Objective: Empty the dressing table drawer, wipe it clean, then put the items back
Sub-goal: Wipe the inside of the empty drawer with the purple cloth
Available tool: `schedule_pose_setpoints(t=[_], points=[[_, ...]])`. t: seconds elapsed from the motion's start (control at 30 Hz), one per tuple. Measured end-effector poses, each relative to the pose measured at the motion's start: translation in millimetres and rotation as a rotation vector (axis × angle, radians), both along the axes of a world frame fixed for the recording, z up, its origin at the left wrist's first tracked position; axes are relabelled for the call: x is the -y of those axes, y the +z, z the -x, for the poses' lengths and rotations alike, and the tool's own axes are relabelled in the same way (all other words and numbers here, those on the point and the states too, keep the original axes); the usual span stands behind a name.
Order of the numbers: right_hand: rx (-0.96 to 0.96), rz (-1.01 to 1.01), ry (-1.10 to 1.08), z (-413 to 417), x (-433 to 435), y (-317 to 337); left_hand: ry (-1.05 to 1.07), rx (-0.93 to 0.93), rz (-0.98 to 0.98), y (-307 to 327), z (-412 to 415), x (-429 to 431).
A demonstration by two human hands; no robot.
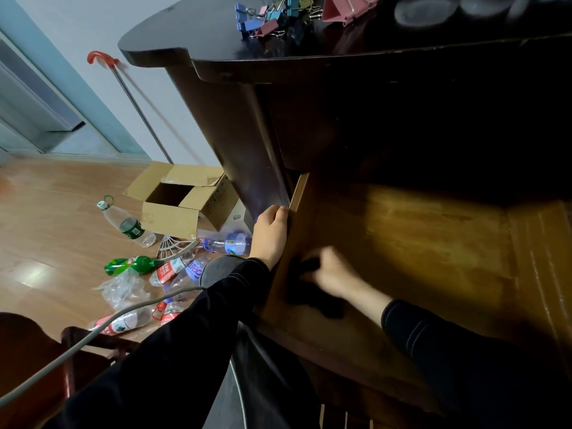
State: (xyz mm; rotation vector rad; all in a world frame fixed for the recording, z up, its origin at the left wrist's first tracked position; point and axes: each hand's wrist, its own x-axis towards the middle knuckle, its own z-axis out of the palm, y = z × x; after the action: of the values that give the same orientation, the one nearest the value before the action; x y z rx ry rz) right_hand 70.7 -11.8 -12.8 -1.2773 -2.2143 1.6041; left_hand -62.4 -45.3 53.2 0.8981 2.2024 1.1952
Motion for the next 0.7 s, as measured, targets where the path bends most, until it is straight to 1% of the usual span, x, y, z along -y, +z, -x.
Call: schedule_pose_setpoints(t=[0.1,0.13,0.2,0.3,0.4,0.5,0.6,0.7], points=[[-0.059,-0.048,-0.265,12.1,-30.8,1.8,-0.017,-0.018,-0.012,-3.6,3.0,-0.1],[-0.086,-0.061,-0.311,16.2,-38.2,3.0,-0.021,-0.027,-0.017,-5.4,4.0,-0.4],[-0.095,-0.110,-0.313,21.3,-46.0,2.6,-0.028,-0.026,-0.016,-7.9,4.9,-1.2],[-0.015,-0.246,-0.133,14.7,-45.2,-0.6,-0.044,-0.036,-0.020,-10.2,7.0,-2.4],[0.078,-0.310,0.078,4.2,-31.4,-0.1,-0.052,-0.072,-0.020,-12.0,9.0,-3.7],[0.197,-0.410,0.237,2.0,-15.6,8.0,-0.052,-0.075,-0.018,-13.2,9.2,-5.1],[0.260,-0.430,0.365,-4.4,2.9,17.0,-0.037,-0.106,-0.002,-11.6,7.8,-5.3],[0.272,-0.443,0.475,-10.9,20.3,26.3,-0.034,-0.121,0.017,-8.8,5.6,-3.4]])
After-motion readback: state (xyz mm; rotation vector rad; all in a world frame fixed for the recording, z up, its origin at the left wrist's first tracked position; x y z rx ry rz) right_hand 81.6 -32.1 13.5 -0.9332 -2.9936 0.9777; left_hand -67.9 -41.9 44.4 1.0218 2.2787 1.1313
